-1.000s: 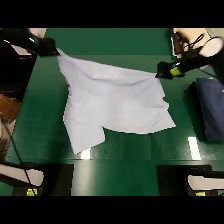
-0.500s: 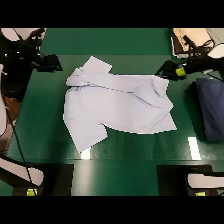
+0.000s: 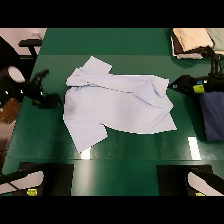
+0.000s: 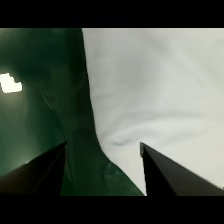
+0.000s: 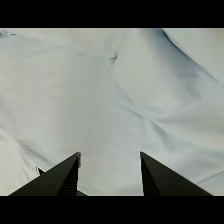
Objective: Fold the shirts.
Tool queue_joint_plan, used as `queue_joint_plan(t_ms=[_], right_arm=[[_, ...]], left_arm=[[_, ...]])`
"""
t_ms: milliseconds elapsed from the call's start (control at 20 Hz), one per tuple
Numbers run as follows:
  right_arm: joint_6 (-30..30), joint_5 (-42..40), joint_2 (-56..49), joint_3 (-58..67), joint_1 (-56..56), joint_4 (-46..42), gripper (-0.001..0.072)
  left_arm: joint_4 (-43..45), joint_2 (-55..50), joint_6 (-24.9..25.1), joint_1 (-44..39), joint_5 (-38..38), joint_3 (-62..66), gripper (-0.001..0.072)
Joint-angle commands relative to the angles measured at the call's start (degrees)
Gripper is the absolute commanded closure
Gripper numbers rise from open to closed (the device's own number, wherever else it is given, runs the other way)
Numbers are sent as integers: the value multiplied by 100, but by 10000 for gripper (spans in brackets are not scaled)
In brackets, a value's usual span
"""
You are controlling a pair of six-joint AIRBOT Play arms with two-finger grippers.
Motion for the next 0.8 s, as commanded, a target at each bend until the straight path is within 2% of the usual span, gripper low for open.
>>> queue_joint_plan(t_ms=[0,200,300,350,400,450,500,600,750], right_arm=[[-17,-138,426,-400,-48,35,272],[-15,-140,450,-398,-42,50,273],[-17,-138,450,-398,-44,48,273],[-15,-125,450,-398,-46,46,273],[-15,-55,450,-398,-81,4,273],[-17,63,446,-400,-151,-52,273],[-15,240,444,-400,-269,-258,273],[11,671,450,-522,-619,-831,273],[125,984,448,-1360,-1469,-1241,269]], left_arm=[[-284,354,72,7,658,-1305,169],[-1130,354,280,7,1268,-1740,169],[-1423,356,413,7,1311,-1749,170],[-1491,356,420,7,1290,-1740,249],[-1497,356,424,7,1257,-1716,496],[-1499,369,422,7,1228,-1659,663],[-1497,409,420,7,1196,-1572,686],[-1480,636,420,7,1191,-1388,687],[-1447,1123,422,7,1193,-1244,686]])
